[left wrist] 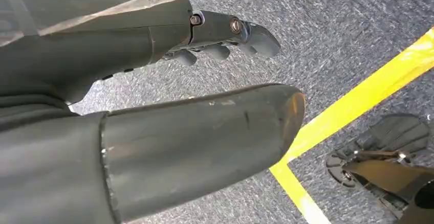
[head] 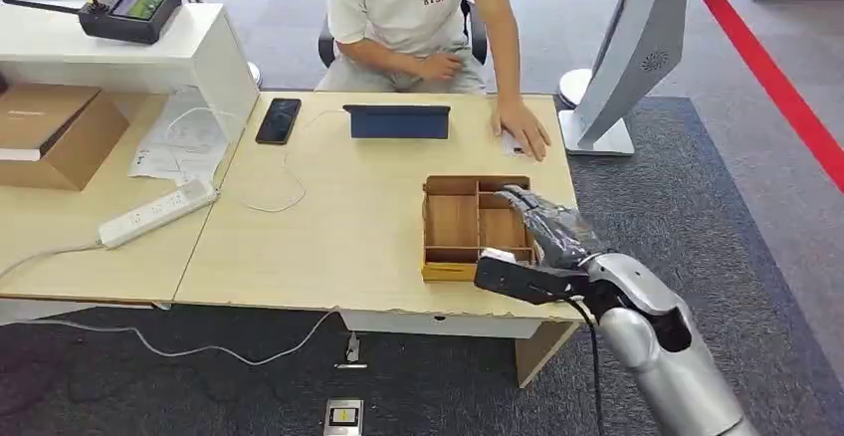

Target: Pass the card to the sensor for recognition and then transmit it.

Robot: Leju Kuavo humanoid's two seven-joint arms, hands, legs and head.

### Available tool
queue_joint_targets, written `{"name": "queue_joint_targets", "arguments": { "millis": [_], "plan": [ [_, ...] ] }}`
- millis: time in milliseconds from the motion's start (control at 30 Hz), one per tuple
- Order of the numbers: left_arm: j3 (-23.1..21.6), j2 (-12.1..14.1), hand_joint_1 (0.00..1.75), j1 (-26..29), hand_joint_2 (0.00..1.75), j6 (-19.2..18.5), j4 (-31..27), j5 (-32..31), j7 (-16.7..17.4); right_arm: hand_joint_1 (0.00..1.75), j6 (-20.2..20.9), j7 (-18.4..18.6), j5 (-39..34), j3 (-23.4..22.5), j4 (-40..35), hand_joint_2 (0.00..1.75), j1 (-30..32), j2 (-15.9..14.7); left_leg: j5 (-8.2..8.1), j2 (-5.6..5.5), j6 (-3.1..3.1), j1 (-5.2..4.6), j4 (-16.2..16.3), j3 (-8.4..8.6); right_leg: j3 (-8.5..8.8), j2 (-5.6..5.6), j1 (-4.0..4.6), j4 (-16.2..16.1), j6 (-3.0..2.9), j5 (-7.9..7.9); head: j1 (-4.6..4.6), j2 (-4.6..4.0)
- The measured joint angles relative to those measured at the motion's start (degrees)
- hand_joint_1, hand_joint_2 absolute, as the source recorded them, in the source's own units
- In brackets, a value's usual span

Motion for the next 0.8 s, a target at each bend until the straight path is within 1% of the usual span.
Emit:
{"name": "queue_joint_targets", "arguments": {
  "millis": [200, 433, 533, 600, 700, 800],
  "plan": [
    [0.0, -0.1, 0.0, 0.0, 0.0, 0.3, 0.0, 0.0, 0.4, 0.0, 0.1, 0.6, 1.4, 2.4, -0.1, 1.75, 1.2, 0.4, 0.0, 0.0, 0.0, 0.0, 0.0, -0.01, 0.0, 0.0, 0.0, 0.0, 0.0, 0.0, 0.02, 0.0],
    [0.0, -0.2, 0.0, 0.0, 0.0, 0.6, 0.0, 0.0, 1.0, 0.0, -1.0, 2.5, 6.1, 4.0, 0.0, 1.75, 1.3, 0.7, 0.0, 0.0, 0.0, 0.0, 0.0, 0.0, 0.0, 0.0, 0.0, 0.0, 0.0, 0.0, 0.0, 0.0],
    [0.1, -0.3, 0.0, 0.0, 0.0, 0.6, 0.0, -0.2, 1.2, 0.0, -3.2, 3.7, 8.9, 4.6, 0.7, 1.75, 1.3, 1.0, 0.0, 0.0, 0.0, 0.0, 0.0, -0.01, 0.0, 0.0, 0.0, 0.0, 0.0, 0.0, 0.02, 0.0],
    [0.2, -0.3, 0.0, 0.0, 0.0, 0.6, 0.0, -0.2, 1.3, 0.0, -6.1, 4.1, 11.1, 5.0, 1.9, 1.75, 1.1, 1.5, 0.0, 0.0, 0.0, 0.0, 0.0, -0.01, 0.0, 0.0, 0.0, 0.0, 0.0, 0.0, 0.0, 0.0],
    [0.5, -0.5, 0.0, -0.1, 0.0, 0.7, 0.0, -0.2, 1.3, 0.0, -10.3, 4.2, 13.5, 5.3, 4.3, 1.75, 0.9, 2.3, 0.0, 0.0, 0.0, 0.0, 0.0, -0.02, 0.0, 0.0, 0.0, 0.0, 0.0, 0.0, 0.02, 0.0],
    [0.8, -0.5, 0.0, -0.1, 0.0, 0.7, 0.0, -0.2, 1.3, 0.0, -13.5, 3.5, 14.7, 5.6, 7.5, 1.75, 0.4, 3.4, 0.0, 0.0, 0.0, 0.0, 0.0, -0.01, 0.0, 0.0, 0.0, 0.0, 0.0, 0.0, 0.0, 0.0]
  ]
}}
